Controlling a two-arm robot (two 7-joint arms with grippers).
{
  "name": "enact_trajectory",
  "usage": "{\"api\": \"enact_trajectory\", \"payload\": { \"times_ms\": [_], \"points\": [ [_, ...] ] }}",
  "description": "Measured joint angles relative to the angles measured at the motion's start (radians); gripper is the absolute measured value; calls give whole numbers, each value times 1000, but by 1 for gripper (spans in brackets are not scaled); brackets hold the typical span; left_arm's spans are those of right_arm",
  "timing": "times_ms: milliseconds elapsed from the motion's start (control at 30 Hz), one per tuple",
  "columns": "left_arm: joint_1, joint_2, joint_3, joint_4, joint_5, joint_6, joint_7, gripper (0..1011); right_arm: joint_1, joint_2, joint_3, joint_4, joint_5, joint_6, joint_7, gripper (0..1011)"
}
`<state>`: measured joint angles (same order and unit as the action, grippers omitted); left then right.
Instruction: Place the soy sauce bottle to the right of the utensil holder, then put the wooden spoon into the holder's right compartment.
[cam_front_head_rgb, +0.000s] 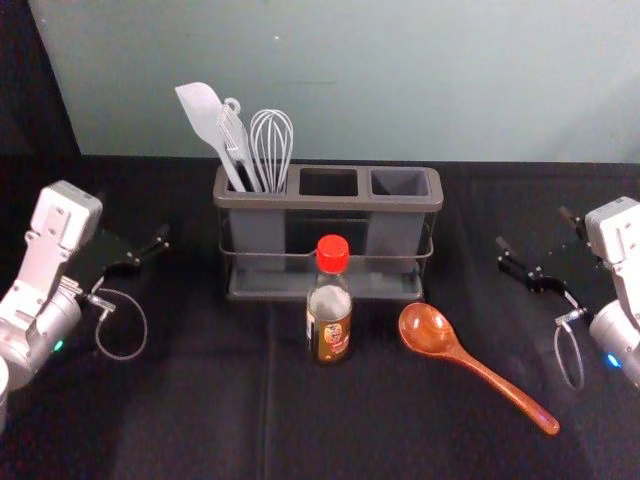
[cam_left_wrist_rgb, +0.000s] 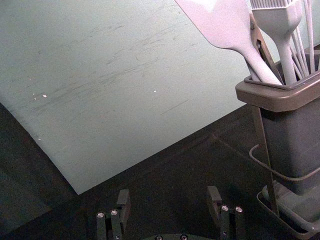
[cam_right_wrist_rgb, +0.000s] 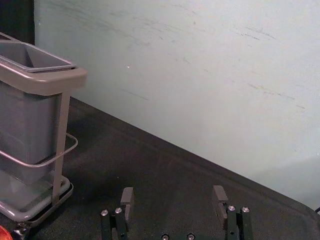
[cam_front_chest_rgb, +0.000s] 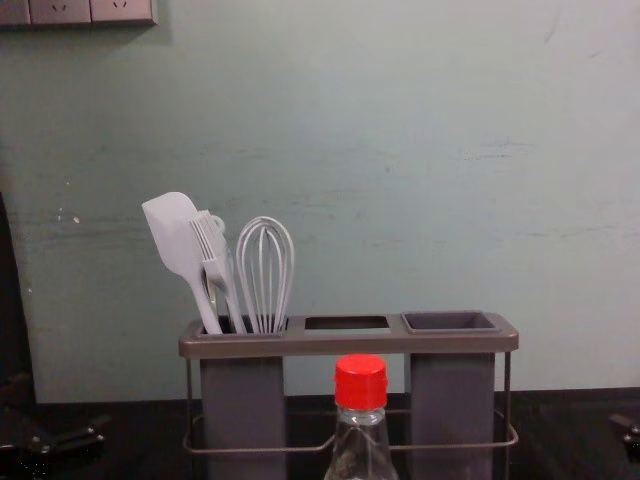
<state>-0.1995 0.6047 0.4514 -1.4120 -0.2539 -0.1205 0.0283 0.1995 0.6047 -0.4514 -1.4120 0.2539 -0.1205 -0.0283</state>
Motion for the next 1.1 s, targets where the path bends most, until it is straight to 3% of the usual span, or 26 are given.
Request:
{"api": "enact_trajectory", "payload": {
  "times_ms": [1100],
  "points": [
    [0, 0, 0, 0, 0, 0, 0, 1005, 0, 0, 0, 0, 0, 0, 0, 1003]
  ]
}}
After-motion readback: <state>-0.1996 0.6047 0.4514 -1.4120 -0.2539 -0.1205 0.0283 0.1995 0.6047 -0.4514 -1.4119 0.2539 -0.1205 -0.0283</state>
